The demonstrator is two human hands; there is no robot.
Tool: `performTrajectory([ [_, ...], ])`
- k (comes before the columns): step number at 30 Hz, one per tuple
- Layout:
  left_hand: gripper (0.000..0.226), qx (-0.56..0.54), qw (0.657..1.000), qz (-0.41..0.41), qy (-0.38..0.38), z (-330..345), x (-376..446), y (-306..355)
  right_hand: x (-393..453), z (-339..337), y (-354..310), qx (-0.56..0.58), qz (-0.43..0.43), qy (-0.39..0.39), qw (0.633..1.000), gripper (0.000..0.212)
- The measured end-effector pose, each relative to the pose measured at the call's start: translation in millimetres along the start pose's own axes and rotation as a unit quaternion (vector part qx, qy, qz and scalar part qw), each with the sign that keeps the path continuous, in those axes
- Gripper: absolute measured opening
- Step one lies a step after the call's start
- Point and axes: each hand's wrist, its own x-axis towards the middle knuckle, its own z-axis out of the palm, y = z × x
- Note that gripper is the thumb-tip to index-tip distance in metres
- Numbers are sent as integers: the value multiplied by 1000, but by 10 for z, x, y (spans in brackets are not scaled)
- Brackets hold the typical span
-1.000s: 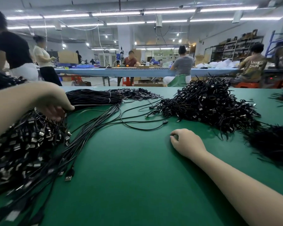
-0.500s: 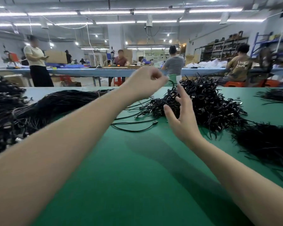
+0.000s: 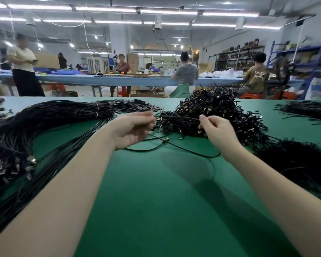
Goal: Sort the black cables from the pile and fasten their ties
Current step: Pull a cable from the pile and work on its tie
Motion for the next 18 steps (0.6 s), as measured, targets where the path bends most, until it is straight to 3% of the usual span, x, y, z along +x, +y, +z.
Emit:
performTrajectory([
  [3, 6, -244, 969, 44, 17, -26, 69, -5, -192, 229, -142, 78, 15, -162, 984, 35],
  [6, 6, -304, 950, 73, -2, 30, 87, -17, -384, 421, -244, 171, 44, -279, 944, 33],
  [9, 8, -295, 953, 74, 1, 84, 79, 4, -533, 568, -271, 191, 33, -324, 926, 32],
  [12, 21, -186, 981, 53, 16, 139, 96, 15, -639, 651, -243, 150, -23, -315, 937, 31],
  [15, 33, -110, 994, 26, -9, 182, 70, 44, -680, 659, -201, 121, -61, -305, 943, 29],
  [18, 35, -119, 992, 13, -45, 196, -1, 123, -679, 660, -150, 97, -81, -303, 945, 28],
])
